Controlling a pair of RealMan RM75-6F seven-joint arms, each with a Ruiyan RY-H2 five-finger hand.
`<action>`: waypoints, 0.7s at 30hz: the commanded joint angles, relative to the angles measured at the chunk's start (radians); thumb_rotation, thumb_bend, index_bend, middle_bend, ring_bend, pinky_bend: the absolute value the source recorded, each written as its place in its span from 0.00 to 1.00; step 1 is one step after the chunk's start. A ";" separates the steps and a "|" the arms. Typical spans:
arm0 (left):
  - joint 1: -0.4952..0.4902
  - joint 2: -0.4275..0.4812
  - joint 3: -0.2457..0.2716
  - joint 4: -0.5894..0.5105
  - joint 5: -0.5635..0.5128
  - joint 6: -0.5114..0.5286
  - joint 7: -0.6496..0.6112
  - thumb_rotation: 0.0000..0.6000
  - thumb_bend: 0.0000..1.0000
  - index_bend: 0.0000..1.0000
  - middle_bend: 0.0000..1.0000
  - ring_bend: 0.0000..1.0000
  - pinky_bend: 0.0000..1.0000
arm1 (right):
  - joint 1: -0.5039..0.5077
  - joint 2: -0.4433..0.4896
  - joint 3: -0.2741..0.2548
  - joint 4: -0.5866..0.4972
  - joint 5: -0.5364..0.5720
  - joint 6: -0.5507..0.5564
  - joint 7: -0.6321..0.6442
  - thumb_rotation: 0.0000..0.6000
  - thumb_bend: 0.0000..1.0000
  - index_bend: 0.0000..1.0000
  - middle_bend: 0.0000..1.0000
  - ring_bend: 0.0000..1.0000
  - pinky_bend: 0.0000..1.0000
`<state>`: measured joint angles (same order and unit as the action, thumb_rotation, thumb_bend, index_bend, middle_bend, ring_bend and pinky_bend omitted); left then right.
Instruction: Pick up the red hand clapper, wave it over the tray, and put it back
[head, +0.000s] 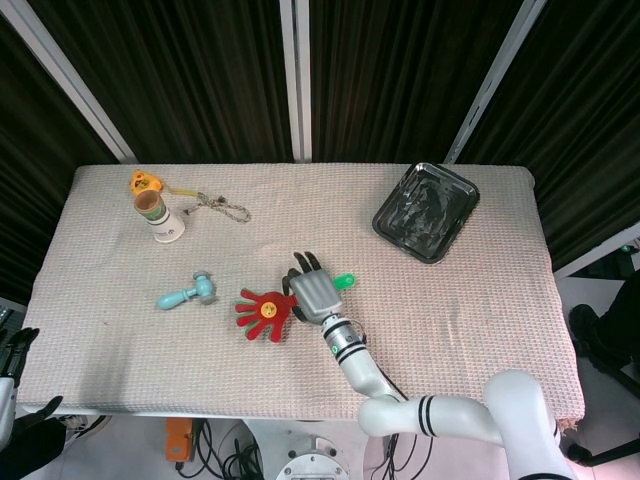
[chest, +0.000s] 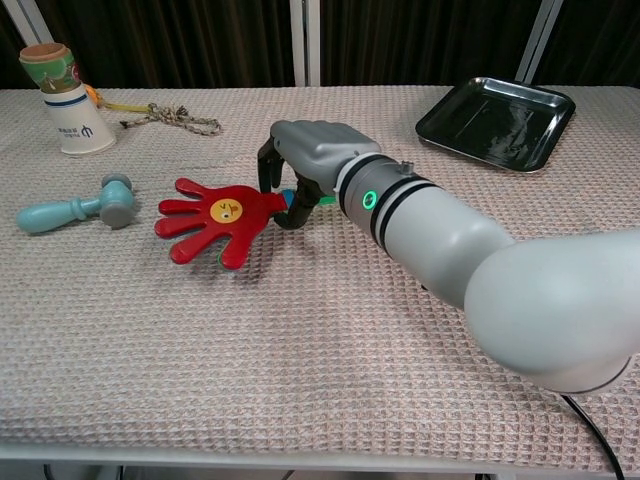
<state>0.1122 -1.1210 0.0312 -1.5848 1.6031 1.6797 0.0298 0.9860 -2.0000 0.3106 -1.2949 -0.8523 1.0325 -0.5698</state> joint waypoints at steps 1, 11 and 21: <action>0.000 0.000 -0.001 -0.002 0.002 0.002 -0.004 1.00 0.07 0.10 0.10 0.00 0.09 | -0.038 0.019 0.011 -0.018 -0.067 0.011 0.102 1.00 0.44 0.92 0.41 0.14 0.14; 0.002 -0.003 -0.002 -0.001 0.011 0.011 -0.024 1.00 0.07 0.10 0.10 0.00 0.09 | -0.103 0.039 0.026 -0.061 -0.218 0.064 0.342 1.00 0.52 0.94 0.44 0.30 0.53; 0.001 -0.007 -0.005 0.000 0.018 0.016 -0.029 1.00 0.07 0.10 0.10 0.00 0.09 | -0.153 0.069 0.046 -0.139 -0.286 0.098 0.486 1.00 0.50 0.92 0.51 0.45 0.75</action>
<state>0.1134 -1.1279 0.0266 -1.5853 1.6209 1.6955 0.0006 0.8420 -1.9376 0.3501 -1.4209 -1.1350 1.1278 -0.0989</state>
